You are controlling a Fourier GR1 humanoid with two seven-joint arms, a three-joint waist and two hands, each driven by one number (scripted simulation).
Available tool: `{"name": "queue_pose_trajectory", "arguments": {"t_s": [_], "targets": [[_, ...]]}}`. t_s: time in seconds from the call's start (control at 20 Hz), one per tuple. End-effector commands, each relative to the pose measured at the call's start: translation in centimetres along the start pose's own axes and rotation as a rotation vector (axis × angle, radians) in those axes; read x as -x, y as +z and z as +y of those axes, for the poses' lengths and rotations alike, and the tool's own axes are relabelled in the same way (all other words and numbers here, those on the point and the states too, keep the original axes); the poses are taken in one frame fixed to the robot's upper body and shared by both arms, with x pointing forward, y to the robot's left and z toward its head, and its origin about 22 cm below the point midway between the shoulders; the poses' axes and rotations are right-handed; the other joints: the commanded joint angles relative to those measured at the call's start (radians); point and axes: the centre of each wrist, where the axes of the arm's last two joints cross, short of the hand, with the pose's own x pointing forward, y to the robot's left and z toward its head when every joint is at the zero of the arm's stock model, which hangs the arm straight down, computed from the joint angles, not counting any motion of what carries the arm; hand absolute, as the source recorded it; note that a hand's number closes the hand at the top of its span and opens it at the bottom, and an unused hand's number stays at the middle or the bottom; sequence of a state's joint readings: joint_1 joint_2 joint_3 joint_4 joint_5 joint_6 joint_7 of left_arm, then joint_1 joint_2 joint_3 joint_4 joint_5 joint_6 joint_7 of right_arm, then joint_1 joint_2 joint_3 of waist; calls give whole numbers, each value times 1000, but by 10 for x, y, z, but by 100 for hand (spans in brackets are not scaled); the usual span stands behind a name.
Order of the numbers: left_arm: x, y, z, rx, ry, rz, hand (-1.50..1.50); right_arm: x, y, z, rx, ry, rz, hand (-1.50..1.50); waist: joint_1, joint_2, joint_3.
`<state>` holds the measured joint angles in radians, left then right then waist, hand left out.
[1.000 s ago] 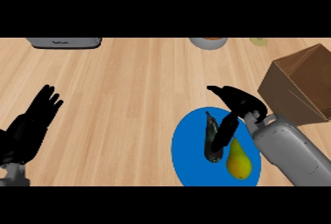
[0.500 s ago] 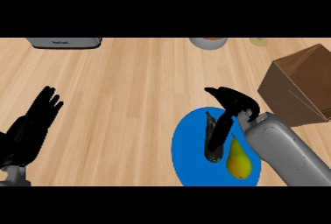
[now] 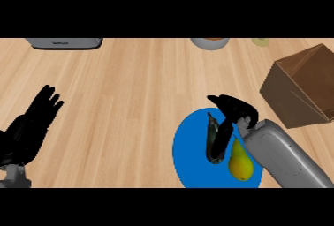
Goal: Pick the eggplant from the plate and place it in the cardboard box
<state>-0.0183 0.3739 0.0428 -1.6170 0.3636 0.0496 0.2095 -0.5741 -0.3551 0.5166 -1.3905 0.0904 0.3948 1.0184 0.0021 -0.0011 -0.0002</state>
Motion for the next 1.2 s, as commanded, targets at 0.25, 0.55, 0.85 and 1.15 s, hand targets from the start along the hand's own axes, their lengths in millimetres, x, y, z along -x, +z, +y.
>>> {"name": "queue_pose_trajectory", "arguments": {"t_s": [0.25,0.55,0.85,1.15], "targets": [[18,5,-12,-7,6,4,0,-6,-13,21,-59,58,113,-150,2,0,0],[-21,12,6,6,-1,10,0,23,-21,32,-74,76,125,-150,2,-1,0],[2,0,-5,12,2,14,0,-6,-45,39,-70,49,117,-150,5,2,0],[-6,4,-10,5,14,8,0,26,-36,40,0,78,49,150,1,1,0]]}}
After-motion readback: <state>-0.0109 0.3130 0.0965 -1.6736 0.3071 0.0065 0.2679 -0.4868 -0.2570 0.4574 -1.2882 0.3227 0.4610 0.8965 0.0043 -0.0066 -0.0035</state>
